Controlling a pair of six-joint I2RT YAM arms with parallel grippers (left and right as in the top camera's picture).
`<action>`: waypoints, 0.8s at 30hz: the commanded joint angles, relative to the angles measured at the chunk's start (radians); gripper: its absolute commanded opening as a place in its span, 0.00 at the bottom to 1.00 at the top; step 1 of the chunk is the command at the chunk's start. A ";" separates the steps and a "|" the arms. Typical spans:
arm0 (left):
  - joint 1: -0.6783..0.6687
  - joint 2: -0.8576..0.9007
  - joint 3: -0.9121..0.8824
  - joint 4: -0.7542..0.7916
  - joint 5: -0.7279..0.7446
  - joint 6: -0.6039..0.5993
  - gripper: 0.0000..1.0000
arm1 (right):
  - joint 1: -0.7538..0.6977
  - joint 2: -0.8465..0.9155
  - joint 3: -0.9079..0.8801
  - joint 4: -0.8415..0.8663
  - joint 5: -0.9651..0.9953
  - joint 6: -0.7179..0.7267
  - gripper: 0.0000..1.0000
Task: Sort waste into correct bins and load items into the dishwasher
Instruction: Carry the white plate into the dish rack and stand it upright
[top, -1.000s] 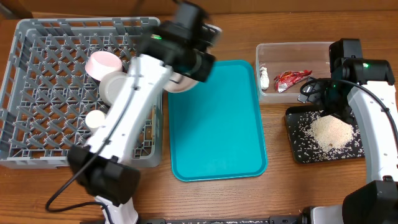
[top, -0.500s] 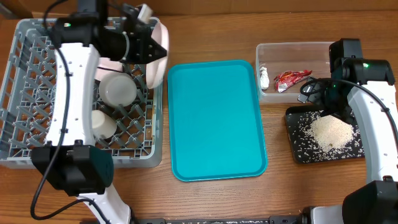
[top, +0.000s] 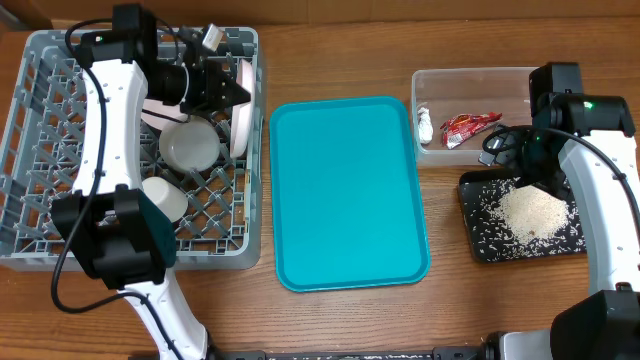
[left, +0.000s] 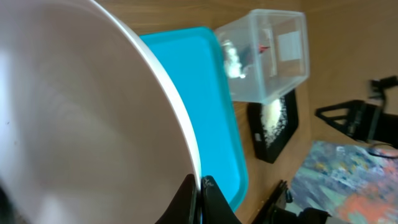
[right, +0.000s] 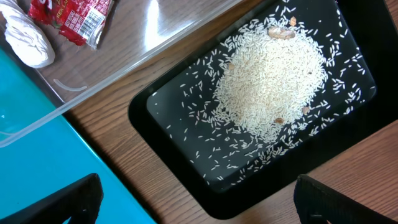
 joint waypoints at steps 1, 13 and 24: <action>0.018 0.031 0.001 -0.024 -0.097 0.029 0.23 | -0.005 -0.021 0.028 0.007 0.000 -0.002 1.00; 0.005 -0.106 0.004 -0.005 -0.460 -0.127 0.74 | 0.028 -0.021 0.028 0.335 -0.468 -0.289 1.00; -0.054 -0.274 0.004 -0.179 -0.892 -0.393 1.00 | 0.153 -0.019 0.028 0.418 -0.333 -0.335 1.00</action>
